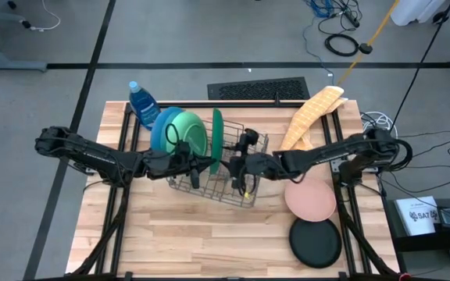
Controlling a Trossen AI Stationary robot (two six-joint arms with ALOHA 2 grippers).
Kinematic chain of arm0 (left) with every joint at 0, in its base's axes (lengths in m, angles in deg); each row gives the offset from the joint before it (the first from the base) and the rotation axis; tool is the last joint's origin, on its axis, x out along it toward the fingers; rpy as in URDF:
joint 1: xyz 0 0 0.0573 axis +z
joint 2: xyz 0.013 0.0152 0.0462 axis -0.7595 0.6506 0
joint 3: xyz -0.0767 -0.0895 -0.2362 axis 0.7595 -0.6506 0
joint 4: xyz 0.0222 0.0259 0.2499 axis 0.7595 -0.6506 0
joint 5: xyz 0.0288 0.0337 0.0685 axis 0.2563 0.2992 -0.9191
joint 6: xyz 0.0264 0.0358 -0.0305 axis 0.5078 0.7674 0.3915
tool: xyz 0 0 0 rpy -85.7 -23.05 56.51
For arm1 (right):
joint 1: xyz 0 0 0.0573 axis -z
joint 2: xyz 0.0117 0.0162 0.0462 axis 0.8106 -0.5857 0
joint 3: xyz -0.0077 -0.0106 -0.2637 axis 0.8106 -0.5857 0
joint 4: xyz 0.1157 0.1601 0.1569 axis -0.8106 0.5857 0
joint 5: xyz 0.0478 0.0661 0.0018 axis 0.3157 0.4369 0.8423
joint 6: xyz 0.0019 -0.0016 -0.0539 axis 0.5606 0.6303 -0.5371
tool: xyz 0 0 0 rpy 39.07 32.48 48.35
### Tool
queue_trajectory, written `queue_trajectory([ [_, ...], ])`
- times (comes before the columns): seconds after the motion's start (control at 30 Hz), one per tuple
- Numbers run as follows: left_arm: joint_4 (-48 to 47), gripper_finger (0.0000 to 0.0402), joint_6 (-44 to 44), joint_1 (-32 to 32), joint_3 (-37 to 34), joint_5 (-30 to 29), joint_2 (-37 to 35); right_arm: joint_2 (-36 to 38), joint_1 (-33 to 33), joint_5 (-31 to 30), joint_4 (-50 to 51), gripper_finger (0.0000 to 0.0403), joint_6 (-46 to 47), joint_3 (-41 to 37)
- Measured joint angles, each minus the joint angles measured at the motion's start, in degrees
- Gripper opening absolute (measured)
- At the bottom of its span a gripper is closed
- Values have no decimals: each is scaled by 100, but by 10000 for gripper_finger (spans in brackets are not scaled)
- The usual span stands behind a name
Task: Sort dishes
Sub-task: Put the dark green plate into the dish rack
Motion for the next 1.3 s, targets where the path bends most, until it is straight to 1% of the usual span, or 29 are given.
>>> queue_trajectory([
  [0.13,-92,0,32,7,-16,-109,0,-207,206,40,-99,228,174,1],
  [0.23,-98,1,38,3,-20,-136,11,-307,241,18,-228,228,163,2],
  [0.3,-92,8,28,-1,-21,-130,7,-334,239,4,-307,228,98,0],
  [0.37,-36,24,-3,-6,-20,-98,-16,-335,253,51,-359,228,90,0],
  [0.5,98,70,-43,-6,-20,-24,-110,-335,323,109,-431,228,84,0],
  [0.6,184,103,-49,-10,-20,21,-242,-333,395,321,-571,228,139,2],
  [0.73,225,130,-37,-19,-11,165,-457,-335,454,385,-754,228,124,7],
  [0.9,369,137,2,-40,24,345,-767,-392,707,707,-835,228,136,0],
  [1.07,266,137,-14,-61,22,390,-995,-535,934,873,-936,228,142,1],
  [1.13,290,136,-41,-72,24,368,-1018,-574,952,965,-926,228,253,-2],
  [1.3,269,136,-43,-65,22,311,-1008,-593,896,1061,-1340,228,199,-2],
])
